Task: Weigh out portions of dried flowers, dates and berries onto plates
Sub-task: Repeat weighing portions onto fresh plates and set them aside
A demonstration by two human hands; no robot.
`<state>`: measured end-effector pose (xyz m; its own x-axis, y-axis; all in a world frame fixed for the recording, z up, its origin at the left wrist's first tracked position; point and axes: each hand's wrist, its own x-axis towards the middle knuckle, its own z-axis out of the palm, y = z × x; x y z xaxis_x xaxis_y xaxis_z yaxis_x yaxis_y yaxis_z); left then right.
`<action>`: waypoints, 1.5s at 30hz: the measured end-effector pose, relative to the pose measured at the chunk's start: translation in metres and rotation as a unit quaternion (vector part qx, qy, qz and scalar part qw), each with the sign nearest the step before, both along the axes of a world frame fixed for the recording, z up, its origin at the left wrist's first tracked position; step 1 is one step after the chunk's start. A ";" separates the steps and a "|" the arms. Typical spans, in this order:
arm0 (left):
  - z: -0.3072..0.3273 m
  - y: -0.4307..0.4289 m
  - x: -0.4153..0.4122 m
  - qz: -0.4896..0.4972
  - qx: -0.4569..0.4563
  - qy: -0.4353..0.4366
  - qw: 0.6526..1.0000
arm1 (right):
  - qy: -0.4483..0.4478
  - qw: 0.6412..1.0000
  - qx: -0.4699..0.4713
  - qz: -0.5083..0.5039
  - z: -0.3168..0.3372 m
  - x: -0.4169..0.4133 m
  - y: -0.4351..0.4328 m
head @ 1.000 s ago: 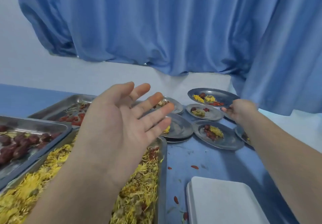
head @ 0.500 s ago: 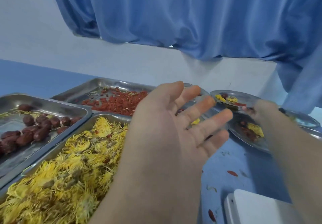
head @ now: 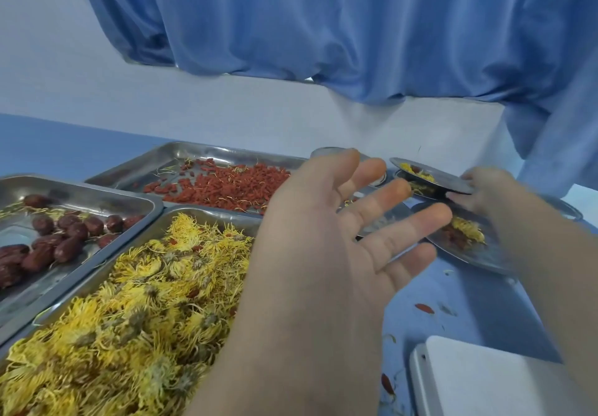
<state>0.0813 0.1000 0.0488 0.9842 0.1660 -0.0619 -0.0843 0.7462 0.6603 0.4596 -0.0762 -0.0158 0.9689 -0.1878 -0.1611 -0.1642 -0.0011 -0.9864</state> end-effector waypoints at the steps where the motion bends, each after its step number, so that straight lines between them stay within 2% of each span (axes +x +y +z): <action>1: 0.000 -0.001 -0.001 -0.002 0.001 0.004 1.000 | 0.009 1.000 -0.006 0.011 0.008 -0.009 0.001; 4: 0.002 -0.003 -0.002 -0.007 0.003 0.009 1.000 | 0.034 0.999 0.015 0.027 0.027 -0.029 -0.001; 8: 0.011 -0.012 -0.007 -0.040 0.013 -0.003 0.999 | 0.028 0.994 -0.046 0.095 0.047 -0.076 -0.008; 15: 0.019 -0.043 -0.029 -0.065 0.075 -0.029 0.995 | 0.012 0.978 0.032 0.206 0.077 -0.189 -0.042; 21: 0.012 -0.078 -0.044 -0.106 0.153 -0.021 0.982 | -0.007 0.969 0.058 0.239 0.072 -0.306 -0.097; 24: 0.007 -0.088 -0.049 -0.102 0.174 -0.024 0.979 | -0.021 0.977 0.046 0.207 0.054 -0.342 -0.130; 28: -0.002 -0.085 -0.052 -0.098 0.199 -0.039 0.974 | -0.090 0.990 -0.051 0.099 0.024 -0.368 -0.170; 29: -0.006 -0.082 -0.053 -0.097 0.205 -0.038 0.973 | -0.109 0.987 -0.094 0.072 0.015 -0.371 -0.178; 30: -0.010 -0.079 -0.054 -0.095 0.211 -0.033 0.972 | -0.128 0.975 -0.175 0.048 0.005 -0.374 -0.185; 32: -0.022 -0.072 -0.056 -0.079 0.224 -0.011 0.971 | -0.145 0.907 -0.394 0.041 -0.009 -0.376 -0.195; 33: -0.029 -0.068 -0.057 -0.070 0.228 0.004 0.971 | -0.139 0.868 -0.474 0.054 -0.012 -0.377 -0.198; 34: -0.035 -0.065 -0.059 -0.060 0.227 0.019 0.972 | -0.135 0.845 -0.512 0.072 -0.012 -0.380 -0.201; 37: -0.050 -0.059 -0.063 -0.032 0.230 0.049 0.971 | -0.127 0.816 -0.549 0.131 -0.004 -0.392 -0.205; 40: -0.059 -0.059 -0.064 -0.012 0.232 0.072 0.970 | -0.127 0.772 -0.604 0.155 -0.002 -0.399 -0.204; 45: -0.062 -0.061 -0.066 -0.015 0.224 0.063 0.972 | -0.138 0.771 -0.613 0.105 0.000 -0.401 -0.200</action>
